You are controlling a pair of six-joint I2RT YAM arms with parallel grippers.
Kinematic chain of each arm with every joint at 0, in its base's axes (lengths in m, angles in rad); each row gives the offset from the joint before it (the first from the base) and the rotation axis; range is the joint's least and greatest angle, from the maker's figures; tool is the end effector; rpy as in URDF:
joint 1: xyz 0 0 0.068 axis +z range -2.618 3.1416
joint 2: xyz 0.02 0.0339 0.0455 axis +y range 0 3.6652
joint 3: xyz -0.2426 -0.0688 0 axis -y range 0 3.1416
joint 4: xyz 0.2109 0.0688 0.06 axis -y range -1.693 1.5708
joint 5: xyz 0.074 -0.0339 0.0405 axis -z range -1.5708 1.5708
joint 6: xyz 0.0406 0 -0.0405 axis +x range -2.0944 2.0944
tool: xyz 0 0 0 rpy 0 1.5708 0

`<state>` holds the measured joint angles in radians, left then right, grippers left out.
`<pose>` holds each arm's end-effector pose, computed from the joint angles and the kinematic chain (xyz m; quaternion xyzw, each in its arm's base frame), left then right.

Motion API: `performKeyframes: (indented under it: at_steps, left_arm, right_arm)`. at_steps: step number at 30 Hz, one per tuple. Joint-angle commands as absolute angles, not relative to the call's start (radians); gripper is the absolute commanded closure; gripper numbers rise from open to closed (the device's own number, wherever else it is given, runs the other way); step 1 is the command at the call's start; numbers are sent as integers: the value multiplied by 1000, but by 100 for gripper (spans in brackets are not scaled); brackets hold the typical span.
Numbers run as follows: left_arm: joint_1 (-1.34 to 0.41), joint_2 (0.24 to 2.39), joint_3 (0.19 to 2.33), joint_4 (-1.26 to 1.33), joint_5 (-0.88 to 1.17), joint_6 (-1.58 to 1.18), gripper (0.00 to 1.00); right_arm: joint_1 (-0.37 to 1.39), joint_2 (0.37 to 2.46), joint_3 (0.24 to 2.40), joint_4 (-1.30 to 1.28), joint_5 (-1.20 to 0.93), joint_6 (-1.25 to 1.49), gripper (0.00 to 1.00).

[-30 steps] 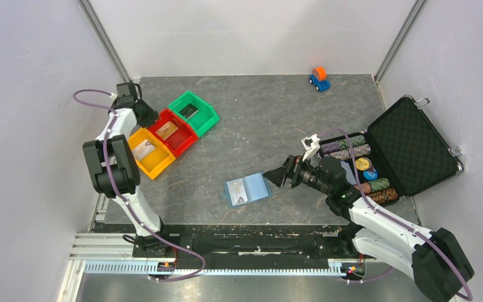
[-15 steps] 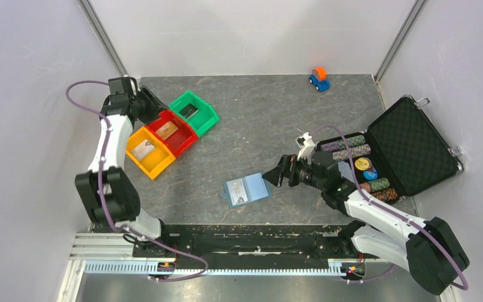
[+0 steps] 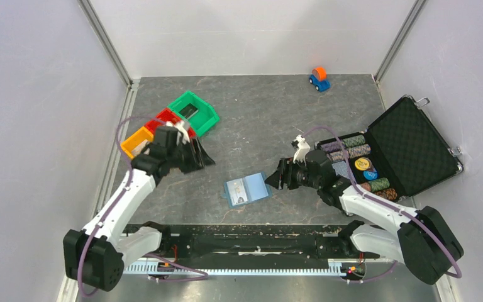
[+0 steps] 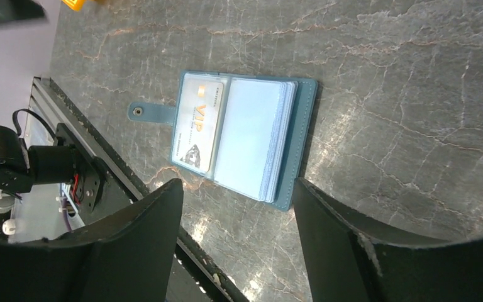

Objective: Take the credit cards out of the card holder
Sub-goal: Remove the credit card from the card holder.

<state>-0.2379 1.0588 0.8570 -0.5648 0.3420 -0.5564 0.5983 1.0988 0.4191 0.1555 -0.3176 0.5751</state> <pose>0.1918 -0.0605 0.2636 -0.0780 0.9059 -0.2936 0.2951 0.1655 0.1281 0.1873 -0.0889 0.8543 0.3872 0.3351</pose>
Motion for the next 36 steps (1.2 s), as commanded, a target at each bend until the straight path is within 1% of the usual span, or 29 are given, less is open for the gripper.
performKeyframes:
  at_steps: [1,5,7,8,13,18,21,28,32,36]
  left_arm:
    - [-342,1020,686,-434,350,-696,46]
    - [-431,1055,577,-247,415,-819,52]
    - [-468,1093,569,-208,408,-838,56]
    - [-481,1115,566,-191,406,-842,58]
    - [-535,1180,569,-93,431,-877,69]
    - [-547,1202,555,-83,359,-857,74]
    - [-548,1223,516,-64,318,-849,78]
    - [-548,1309,449,28,327,-851,86]
    - [-549,1330,424,44,312,-847,89]
    - [-549,1336,405,43,303,-841,89]
  right_arm:
    - [615,1123,453,222,-361,574,37]
    - [654,1164,453,296,-399,592,57]
    - [682,1196,475,314,-413,591,64]
    - [699,1214,489,321,-413,593,65]
    - [740,1293,517,379,-414,611,68]
    - [745,1381,545,403,-445,605,68]
    - [748,1413,542,433,-441,597,68]
    - [750,1502,584,435,-470,581,67]
    - [757,1547,604,434,-479,570,67]
    - [759,1580,606,445,-475,568,66]
